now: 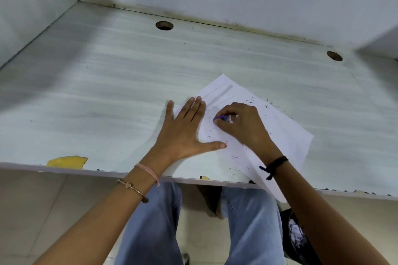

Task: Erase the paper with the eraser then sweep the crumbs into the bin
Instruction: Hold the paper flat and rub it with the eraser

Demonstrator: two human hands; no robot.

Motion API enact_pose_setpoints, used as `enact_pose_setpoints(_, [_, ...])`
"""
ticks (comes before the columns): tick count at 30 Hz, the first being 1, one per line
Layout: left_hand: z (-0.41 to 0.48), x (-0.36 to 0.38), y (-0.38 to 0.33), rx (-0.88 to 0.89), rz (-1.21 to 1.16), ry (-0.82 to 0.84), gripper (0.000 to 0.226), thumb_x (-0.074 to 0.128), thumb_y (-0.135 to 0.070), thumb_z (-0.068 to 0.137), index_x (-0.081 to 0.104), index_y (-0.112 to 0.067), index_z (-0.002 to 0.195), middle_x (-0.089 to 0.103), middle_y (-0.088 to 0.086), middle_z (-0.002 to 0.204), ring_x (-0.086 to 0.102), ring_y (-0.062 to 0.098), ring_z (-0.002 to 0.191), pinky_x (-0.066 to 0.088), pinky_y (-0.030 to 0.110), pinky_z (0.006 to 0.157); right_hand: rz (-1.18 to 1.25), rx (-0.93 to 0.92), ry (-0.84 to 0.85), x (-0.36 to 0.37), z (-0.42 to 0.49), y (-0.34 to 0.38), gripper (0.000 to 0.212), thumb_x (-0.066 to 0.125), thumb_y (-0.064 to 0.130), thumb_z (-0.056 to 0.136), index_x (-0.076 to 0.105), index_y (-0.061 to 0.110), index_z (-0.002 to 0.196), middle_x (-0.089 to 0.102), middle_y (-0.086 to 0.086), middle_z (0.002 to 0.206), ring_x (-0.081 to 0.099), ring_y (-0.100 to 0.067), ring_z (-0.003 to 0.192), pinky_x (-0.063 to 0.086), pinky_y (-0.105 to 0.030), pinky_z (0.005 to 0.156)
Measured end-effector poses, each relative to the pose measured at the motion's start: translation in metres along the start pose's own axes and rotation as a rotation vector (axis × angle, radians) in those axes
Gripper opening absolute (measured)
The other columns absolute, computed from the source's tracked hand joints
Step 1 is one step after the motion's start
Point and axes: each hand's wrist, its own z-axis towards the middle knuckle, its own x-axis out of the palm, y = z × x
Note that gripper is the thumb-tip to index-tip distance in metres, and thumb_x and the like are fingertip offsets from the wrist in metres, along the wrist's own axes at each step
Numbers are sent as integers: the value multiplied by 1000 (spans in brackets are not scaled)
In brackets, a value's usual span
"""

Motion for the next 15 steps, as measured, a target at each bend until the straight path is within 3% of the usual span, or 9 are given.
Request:
enact_pose_setpoints(4, [3, 1, 4, 26, 77, -15, 124, 6, -95, 62, -7, -15, 156, -12, 0, 164, -16, 11, 149, -9, 59, 116, -4, -90, 190, 12, -15, 13, 4, 75, 13, 75, 74, 16, 77, 67, 3, 74, 55, -3, 71, 37, -8, 65])
enact_pose_setpoints(8, [1, 2, 1, 5, 10, -8, 125, 20, -98, 65, -6, -17, 156, -12, -5, 163, -18, 8, 148, -14, 56, 116, 35, 10, -16, 3, -2, 1, 5, 74, 12, 75, 74, 17, 75, 66, 6, 70, 54, 2, 65, 36, -9, 62])
enact_pose_setpoints(12, [3, 1, 3, 28, 80, -7, 125, 5, -95, 61, -8, -15, 156, -13, 0, 164, -17, 11, 149, -10, 59, 116, 12, -67, 167, 13, -15, 12, 5, 75, 12, 74, 74, 17, 76, 67, 6, 73, 54, -2, 71, 36, -9, 66])
enact_pose_setpoints(15, [1, 0, 2, 5, 30, 2, 124, 19, -98, 65, -8, -17, 156, -14, -4, 163, -18, 8, 148, -14, 57, 116, 28, -12, 43, 3, -4, 0, 4, 75, 13, 76, 75, 16, 76, 67, 7, 70, 53, 5, 67, 36, -6, 63])
